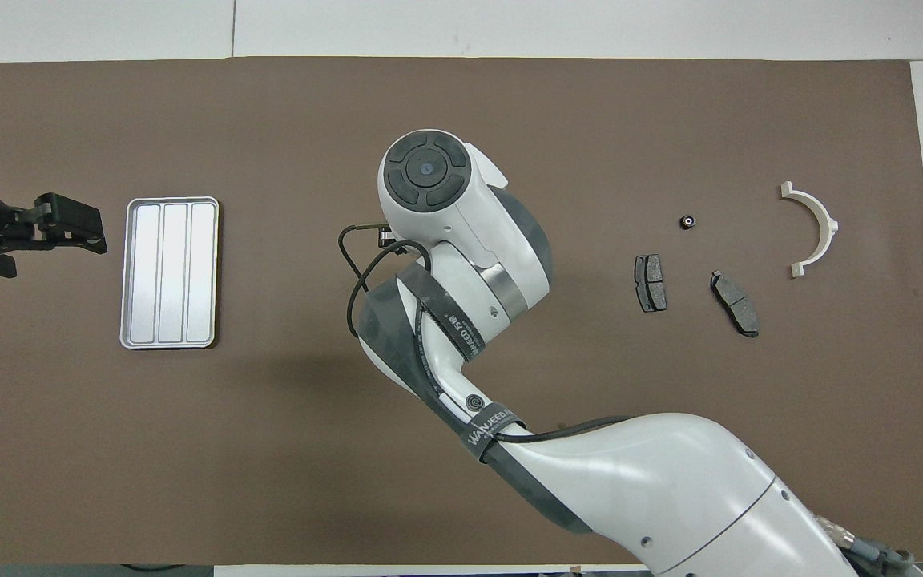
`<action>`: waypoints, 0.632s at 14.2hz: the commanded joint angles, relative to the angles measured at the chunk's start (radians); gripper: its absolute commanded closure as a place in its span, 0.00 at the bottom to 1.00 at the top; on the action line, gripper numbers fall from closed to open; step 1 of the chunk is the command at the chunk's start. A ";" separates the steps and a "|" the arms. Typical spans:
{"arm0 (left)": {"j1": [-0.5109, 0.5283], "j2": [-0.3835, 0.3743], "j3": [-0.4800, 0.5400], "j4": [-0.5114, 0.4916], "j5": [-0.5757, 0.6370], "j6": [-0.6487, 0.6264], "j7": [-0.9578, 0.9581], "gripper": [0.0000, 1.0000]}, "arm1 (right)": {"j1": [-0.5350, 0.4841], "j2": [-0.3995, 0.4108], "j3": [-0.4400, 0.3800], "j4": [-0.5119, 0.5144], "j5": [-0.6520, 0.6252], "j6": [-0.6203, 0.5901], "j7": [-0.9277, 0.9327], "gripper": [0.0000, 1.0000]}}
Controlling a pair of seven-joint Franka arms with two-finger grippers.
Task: Pick bearing gear from pile to tray
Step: 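Carry the bearing with the right gripper to mid-table and release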
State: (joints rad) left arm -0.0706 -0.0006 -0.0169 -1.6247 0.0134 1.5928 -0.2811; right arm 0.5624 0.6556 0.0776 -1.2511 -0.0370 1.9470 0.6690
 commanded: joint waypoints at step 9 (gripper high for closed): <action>0.011 -0.021 -0.003 -0.021 -0.009 0.012 0.010 0.00 | -0.015 -0.068 -0.001 -0.316 0.002 0.263 -0.026 1.00</action>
State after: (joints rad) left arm -0.0706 -0.0006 -0.0169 -1.6247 0.0134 1.5928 -0.2811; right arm 0.5629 0.6443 0.0694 -1.4877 -0.0370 2.1719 0.6642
